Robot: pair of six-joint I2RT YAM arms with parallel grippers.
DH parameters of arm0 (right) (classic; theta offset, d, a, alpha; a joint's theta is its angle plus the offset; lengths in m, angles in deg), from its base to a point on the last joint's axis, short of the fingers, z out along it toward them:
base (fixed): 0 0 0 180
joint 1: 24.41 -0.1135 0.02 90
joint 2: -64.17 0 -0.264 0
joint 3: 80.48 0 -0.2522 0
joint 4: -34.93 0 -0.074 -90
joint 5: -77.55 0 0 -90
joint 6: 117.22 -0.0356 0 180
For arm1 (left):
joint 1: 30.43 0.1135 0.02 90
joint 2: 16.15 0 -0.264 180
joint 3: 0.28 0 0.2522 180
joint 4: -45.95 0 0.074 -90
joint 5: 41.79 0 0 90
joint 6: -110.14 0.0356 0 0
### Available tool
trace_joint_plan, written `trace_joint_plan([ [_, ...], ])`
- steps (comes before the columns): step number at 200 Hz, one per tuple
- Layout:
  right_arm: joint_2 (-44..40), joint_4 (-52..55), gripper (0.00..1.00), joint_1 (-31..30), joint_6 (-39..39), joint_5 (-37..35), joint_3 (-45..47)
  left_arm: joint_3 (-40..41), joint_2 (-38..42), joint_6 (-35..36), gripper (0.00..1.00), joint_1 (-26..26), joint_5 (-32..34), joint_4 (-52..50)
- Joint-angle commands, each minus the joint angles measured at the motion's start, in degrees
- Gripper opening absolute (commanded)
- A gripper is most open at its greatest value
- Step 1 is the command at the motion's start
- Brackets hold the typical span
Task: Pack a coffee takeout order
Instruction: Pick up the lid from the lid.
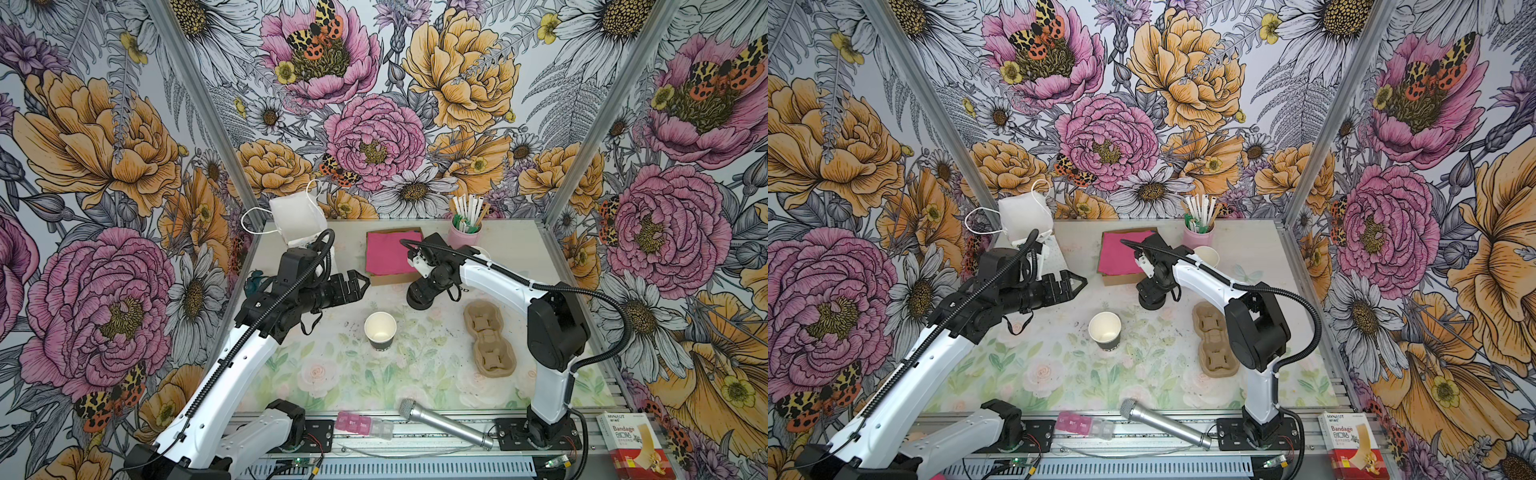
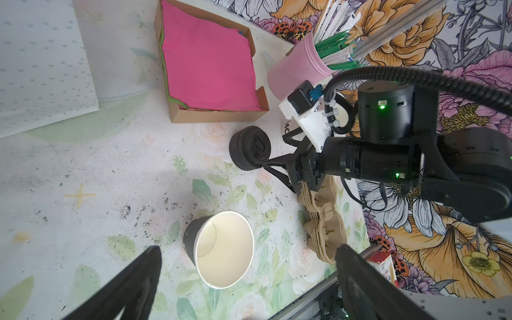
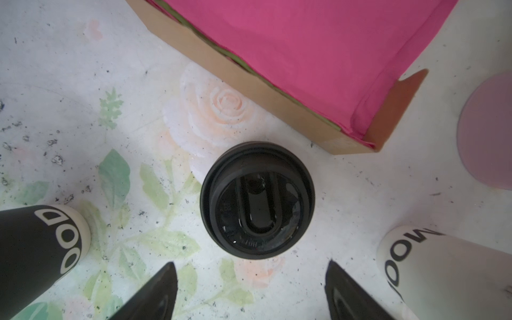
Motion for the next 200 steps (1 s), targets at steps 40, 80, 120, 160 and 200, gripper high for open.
trace_joint_plan([
  [40,4.75,0.04,0.85,0.78,2.35,1.21,-4.75,0.03,-2.17,0.65,0.99,-0.32,1.03,0.15],
  [80,7.35,0.18,0.85,1.21,2.76,1.15,-6.5,-0.09,-2.46,0.86,0.99,0.39,1.07,0.14],
  [120,8.39,0.38,0.84,1.48,2.78,1.77,-6.42,-0.57,-3.44,1.45,0.99,1.21,0.7,0.13],
  [160,9.13,0.57,0.83,1.57,2.84,2.47,-6.5,-0.71,-4.36,1.99,0.99,1.48,0.42,0.16],
  [200,10.08,0.66,0.76,1.57,2.9,3.16,-6.87,-0.62,-4.43,2.16,0.99,1.5,0.33,0.14],
])
